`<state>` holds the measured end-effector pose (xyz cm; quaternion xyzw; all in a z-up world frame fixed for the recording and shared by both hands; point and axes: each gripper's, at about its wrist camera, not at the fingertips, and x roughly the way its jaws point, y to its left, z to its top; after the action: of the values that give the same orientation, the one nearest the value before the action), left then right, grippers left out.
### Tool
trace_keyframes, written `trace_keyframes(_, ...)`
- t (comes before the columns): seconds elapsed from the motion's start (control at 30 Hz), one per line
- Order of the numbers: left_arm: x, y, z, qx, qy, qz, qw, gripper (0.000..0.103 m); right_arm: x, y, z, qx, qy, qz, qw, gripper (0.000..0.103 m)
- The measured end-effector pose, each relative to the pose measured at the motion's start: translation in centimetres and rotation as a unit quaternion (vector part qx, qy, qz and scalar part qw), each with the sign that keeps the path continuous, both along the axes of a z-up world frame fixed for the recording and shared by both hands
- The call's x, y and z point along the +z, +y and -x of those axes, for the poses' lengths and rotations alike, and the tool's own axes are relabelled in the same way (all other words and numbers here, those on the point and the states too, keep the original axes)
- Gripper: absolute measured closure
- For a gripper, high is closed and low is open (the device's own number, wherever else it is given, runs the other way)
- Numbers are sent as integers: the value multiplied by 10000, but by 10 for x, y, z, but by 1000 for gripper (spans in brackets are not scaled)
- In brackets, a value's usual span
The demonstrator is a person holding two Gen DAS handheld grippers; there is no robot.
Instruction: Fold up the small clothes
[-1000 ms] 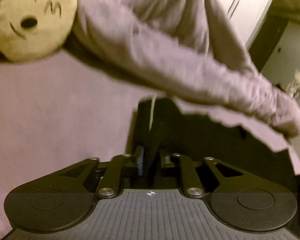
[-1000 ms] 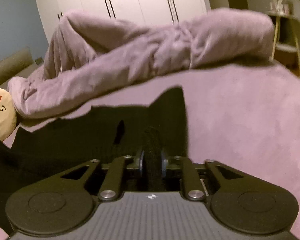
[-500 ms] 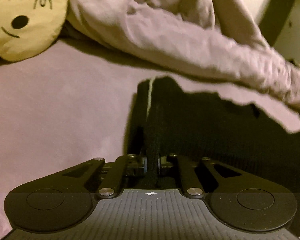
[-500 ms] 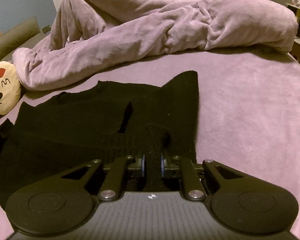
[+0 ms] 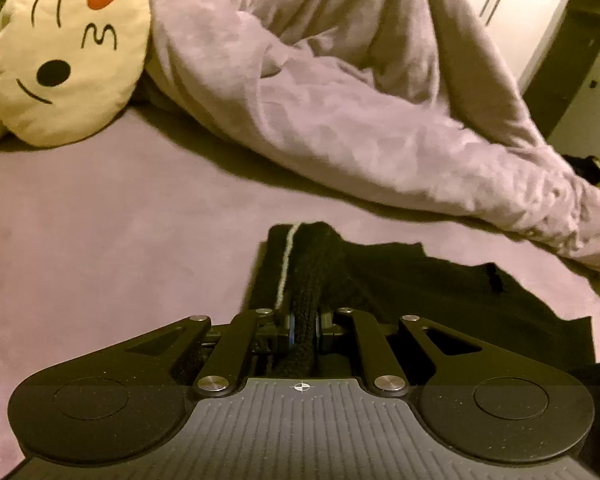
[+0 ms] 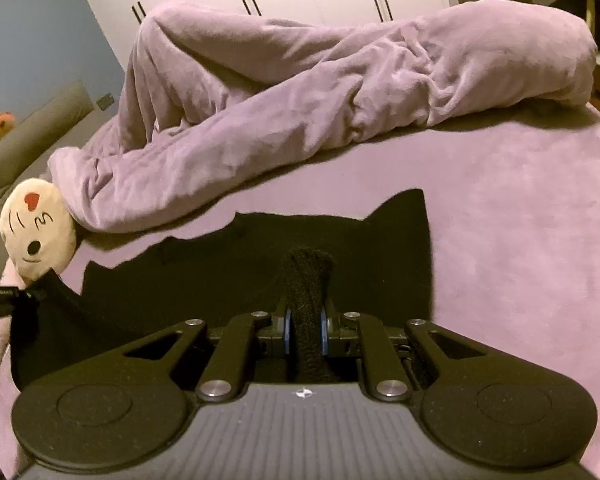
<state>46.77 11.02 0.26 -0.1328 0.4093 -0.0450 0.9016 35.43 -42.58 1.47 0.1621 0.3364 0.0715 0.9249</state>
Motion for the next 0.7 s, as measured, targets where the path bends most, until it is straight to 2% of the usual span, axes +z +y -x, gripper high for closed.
trace_keyframes(0.2, -4, -2, -11, 47, 231, -120, 9996, 93, 4, 3, -4, -41, 67, 61, 10000, 91)
trace_keyframes(0.4, -4, -1, -20, 64, 296, -124, 9995, 93, 1, 1, -9, -179, 107, -37, 9998, 91)
trace_keyframes(0.7, 8, 11, -37, 281, 132, 85, 9995, 93, 7, 1, -27, -260, -23, -42, 9996, 91)
